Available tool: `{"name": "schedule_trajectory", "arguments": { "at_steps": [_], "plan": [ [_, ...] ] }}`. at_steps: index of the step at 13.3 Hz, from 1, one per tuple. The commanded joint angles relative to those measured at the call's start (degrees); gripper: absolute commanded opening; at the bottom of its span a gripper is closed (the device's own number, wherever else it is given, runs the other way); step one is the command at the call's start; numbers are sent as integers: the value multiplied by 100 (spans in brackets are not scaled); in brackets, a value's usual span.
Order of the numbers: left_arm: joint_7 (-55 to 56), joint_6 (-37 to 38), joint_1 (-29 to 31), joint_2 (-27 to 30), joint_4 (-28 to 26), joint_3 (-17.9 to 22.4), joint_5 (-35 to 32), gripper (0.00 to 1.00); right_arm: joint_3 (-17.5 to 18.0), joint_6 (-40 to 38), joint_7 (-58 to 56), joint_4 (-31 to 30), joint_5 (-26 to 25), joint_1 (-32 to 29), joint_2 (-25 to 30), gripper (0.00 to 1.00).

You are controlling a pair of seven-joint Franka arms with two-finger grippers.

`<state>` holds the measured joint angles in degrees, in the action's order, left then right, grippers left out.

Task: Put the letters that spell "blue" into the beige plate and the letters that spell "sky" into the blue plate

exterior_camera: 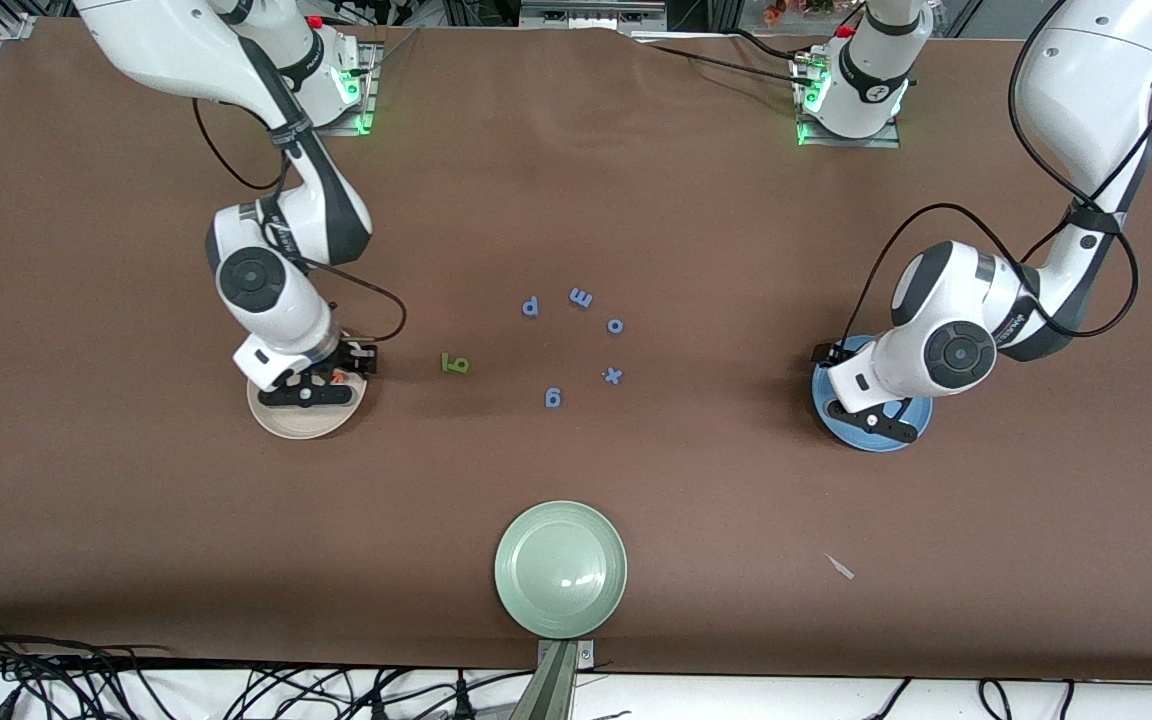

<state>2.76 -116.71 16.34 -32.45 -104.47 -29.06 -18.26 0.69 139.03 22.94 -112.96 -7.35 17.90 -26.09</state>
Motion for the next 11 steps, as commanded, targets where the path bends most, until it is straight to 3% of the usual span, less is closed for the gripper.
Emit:
{"name": "schedule_trajectory", "arguments": {
  "at_steps": [1, 3, 11],
  "plan": [
    [66, 69, 1, 116, 120, -126, 146, 100, 28, -42, 797, 449, 15, 380, -423, 63],
    [49, 157, -43, 151, 312, -135, 174, 100, 89, -25, 1255, 424, 15, 582, -485, 63],
    [58, 2045, -394, 344, 2544, -425, 77, 100, 441, 36, 1722, 81, 32, 750, -485, 64]
  ]
}}
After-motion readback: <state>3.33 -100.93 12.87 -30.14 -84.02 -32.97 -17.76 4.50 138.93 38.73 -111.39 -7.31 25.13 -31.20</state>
